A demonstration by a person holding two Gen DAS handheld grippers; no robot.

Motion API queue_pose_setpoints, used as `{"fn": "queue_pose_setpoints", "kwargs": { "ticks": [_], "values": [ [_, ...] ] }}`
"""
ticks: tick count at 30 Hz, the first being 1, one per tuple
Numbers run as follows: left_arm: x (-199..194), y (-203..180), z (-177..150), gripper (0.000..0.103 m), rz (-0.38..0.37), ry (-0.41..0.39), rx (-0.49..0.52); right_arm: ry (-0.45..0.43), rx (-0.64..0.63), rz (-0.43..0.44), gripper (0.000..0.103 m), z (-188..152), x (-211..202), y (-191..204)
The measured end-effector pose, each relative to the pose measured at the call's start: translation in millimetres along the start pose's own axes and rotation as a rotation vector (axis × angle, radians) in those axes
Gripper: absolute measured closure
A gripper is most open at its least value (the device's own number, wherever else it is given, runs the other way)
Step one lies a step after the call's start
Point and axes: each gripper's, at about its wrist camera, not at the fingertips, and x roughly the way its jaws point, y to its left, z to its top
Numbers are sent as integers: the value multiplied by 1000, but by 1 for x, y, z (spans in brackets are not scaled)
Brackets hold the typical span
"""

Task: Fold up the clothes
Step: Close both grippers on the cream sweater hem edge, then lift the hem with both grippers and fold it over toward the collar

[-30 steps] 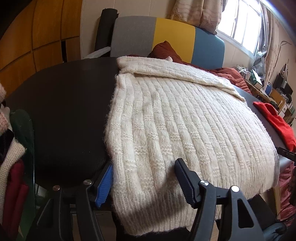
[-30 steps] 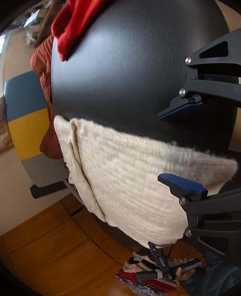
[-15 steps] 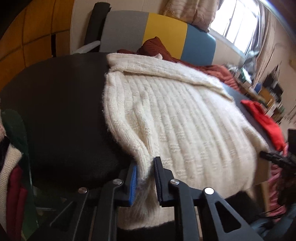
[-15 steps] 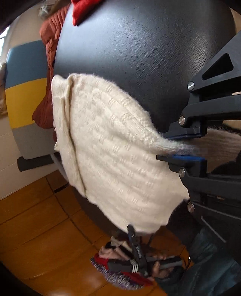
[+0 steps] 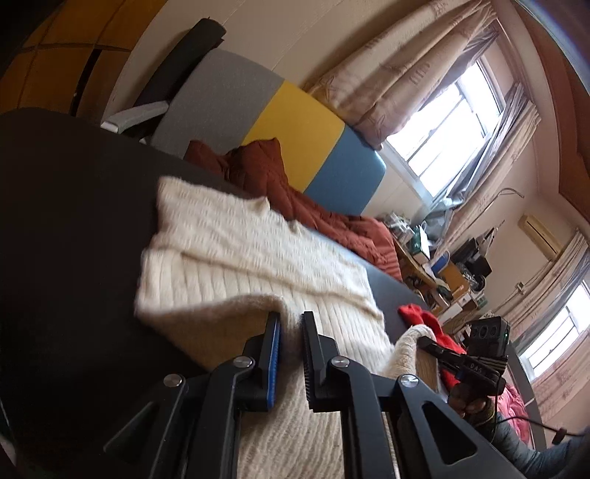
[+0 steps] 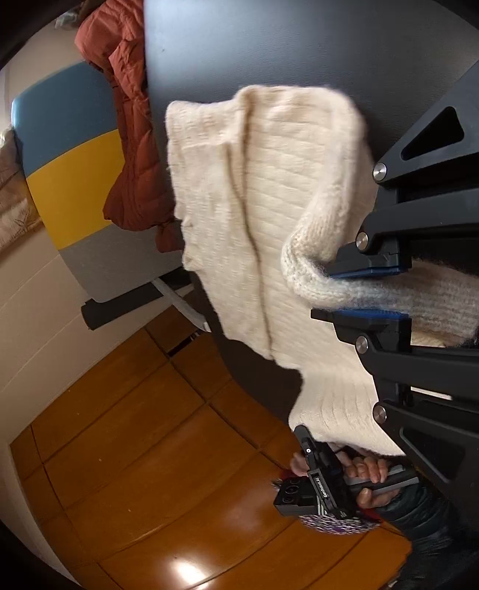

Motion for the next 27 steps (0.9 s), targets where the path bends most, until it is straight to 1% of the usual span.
{"fn": "queue_pose_setpoints", "kwargs": {
  "ticks": [3,6,9,12,13,15,16,18,21,25,27],
  "values": [
    [20,6,27,93,18,-23,2,-12,14,-16,89,27,17,-14],
    [52,19,55,93,54,-30,-9,-11,28,-42,89,54,38,-31],
    [89,40,77,94,110,-15,-41,8,42,-85,89,78,64,-52],
    [124,67,89,95,179,12,-91,44,67,-131,89,95,91,-80],
    [134,78,89,95,200,31,-115,59,76,-152,89,98,100,-88],
    [154,100,87,96,240,71,-164,89,112,-164,89,97,115,-106],
    [158,108,82,100,246,90,-179,83,119,-154,91,95,117,-111],
    [159,115,70,101,233,77,-182,82,127,-139,91,91,118,-114],
    [151,111,58,102,242,87,-175,108,108,-129,91,80,115,-112],
    [134,95,37,102,278,111,-124,179,92,-135,91,58,106,-106],
    [123,90,27,102,284,123,-119,187,105,-124,91,46,94,-104]
  ]
}}
